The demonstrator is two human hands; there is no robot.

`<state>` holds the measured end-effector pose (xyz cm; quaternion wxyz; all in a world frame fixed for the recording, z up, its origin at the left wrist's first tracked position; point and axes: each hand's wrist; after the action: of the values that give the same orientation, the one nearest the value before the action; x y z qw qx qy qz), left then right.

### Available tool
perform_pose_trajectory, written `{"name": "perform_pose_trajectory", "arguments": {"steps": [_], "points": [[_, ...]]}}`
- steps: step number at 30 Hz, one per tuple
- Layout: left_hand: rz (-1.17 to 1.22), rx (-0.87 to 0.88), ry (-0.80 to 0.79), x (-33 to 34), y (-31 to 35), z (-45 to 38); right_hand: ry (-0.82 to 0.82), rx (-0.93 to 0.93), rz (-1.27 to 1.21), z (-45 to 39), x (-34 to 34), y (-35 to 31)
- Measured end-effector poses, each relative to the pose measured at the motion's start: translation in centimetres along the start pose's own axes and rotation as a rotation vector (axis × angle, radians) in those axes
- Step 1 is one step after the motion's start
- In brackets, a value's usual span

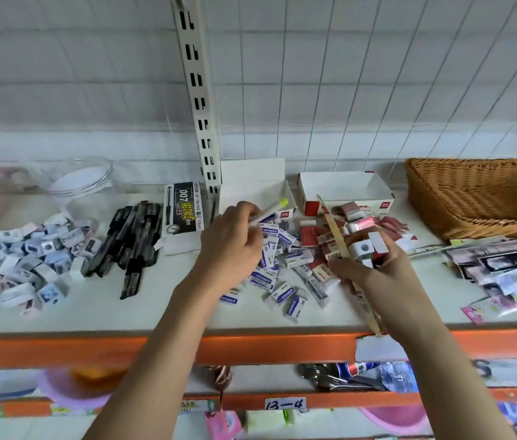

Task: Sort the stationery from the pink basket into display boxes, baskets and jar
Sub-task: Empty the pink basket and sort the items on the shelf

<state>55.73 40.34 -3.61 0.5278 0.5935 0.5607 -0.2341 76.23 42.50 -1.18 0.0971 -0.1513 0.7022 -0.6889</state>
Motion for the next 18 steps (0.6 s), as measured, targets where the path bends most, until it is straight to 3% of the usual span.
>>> {"name": "perform_pose_trajectory", "arguments": {"steps": [7, 11, 18], "points": [[-0.076, -0.025, 0.196, 0.2, 0.6, -0.8, 0.004, 0.010, 0.025, -0.4, -0.1, -0.2], [0.005, 0.013, 0.172, -0.1, -0.1, -0.9, 0.025, -0.001, 0.089, -0.9, 0.3, 0.3], [0.112, -0.135, 0.103, -2.5, -3.1, 1.8, -0.063, -0.009, 0.286, -2.6, 2.9, 0.4]]}}
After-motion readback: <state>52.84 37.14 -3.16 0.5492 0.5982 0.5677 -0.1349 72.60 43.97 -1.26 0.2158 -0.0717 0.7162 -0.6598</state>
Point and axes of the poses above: each hand's wrist, its own z-axis away from the middle knuckle, its own x-axis out of the palm, y = z × x, and after that the axes turned 13 degrees about -z, right-handed
